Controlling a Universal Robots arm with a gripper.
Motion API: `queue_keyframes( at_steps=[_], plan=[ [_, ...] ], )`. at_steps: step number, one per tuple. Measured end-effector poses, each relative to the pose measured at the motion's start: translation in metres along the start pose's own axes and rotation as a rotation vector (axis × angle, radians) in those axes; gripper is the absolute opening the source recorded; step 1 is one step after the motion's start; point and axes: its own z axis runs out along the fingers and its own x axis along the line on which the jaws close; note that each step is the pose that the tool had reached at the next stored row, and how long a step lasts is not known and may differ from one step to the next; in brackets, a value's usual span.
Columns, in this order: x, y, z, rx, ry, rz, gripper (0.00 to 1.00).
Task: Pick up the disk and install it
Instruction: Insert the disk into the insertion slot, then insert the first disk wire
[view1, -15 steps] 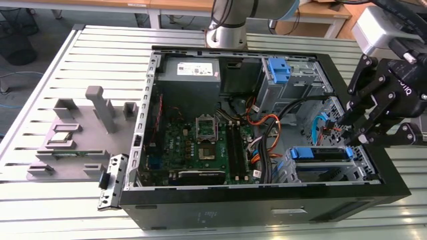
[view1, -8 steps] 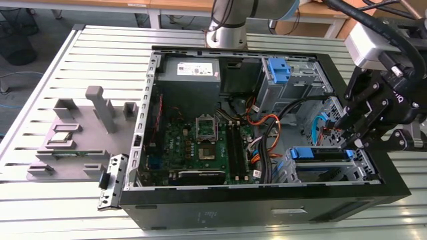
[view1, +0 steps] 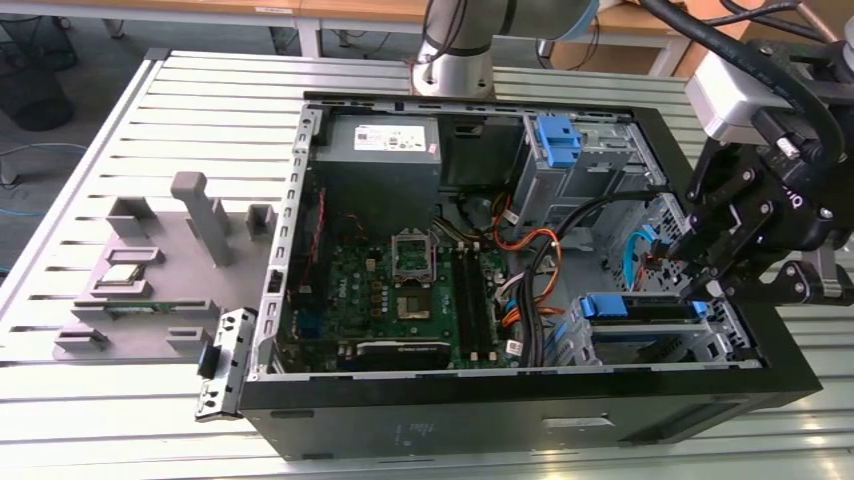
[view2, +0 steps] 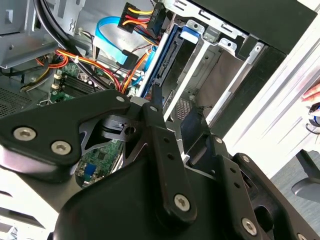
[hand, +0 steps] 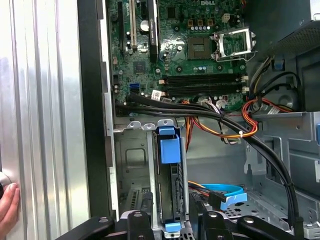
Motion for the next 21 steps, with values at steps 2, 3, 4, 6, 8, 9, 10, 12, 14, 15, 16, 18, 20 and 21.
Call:
queue_keyframes(
  at_steps=[2, 3, 4, 6, 8, 9, 10, 12, 14, 15, 16, 18, 20, 21],
  plan=[
    [0.0, 0.0001, 0.0007, 0.0, 0.0001, 0.0, 0.42],
    [0.0, 0.0002, 0.0011, 0.0, 0.0, 0.0, 0.42],
    [0.0, 0.0002, 0.0011, 0.0, 0.0, 0.0, 0.42],
    [-0.0002, 0.0002, 0.0011, 0.0, -0.0002, 0.0, 0.42],
    [-0.0007, 0.0002, 0.0014, 0.0, -0.0004, 0.0, 0.42],
    [-0.0009, 0.0002, 0.0017, -0.0001, -0.0003, 0.0, 0.42],
    [-0.0009, 0.0002, 0.002, -0.0001, -0.0005, 0.0, 0.42],
    [-0.0008, 0.0002, 0.0019, 0.0, -0.0007, 0.0, 0.42],
    [-0.0009, 0.0002, 0.0015, 0.0, -0.0005, 0.0, 0.42],
    [-0.0009, 0.0002, 0.0015, -0.0001, -0.0006, 0.0, 0.42],
    [-0.0009, 0.0002, 0.0014, -0.0001, -0.0005, 0.0, 0.42],
    [-0.0009, 0.0003, 0.0013, -0.0001, -0.0005, 0.0, 0.42],
    [-0.0009, 0.0002, 0.0007, -0.0001, -0.0004, 0.0, 0.42],
    [-0.0009, 0.0003, 0.0007, -0.0001, -0.0005, 0.0, 0.42]
  ],
)
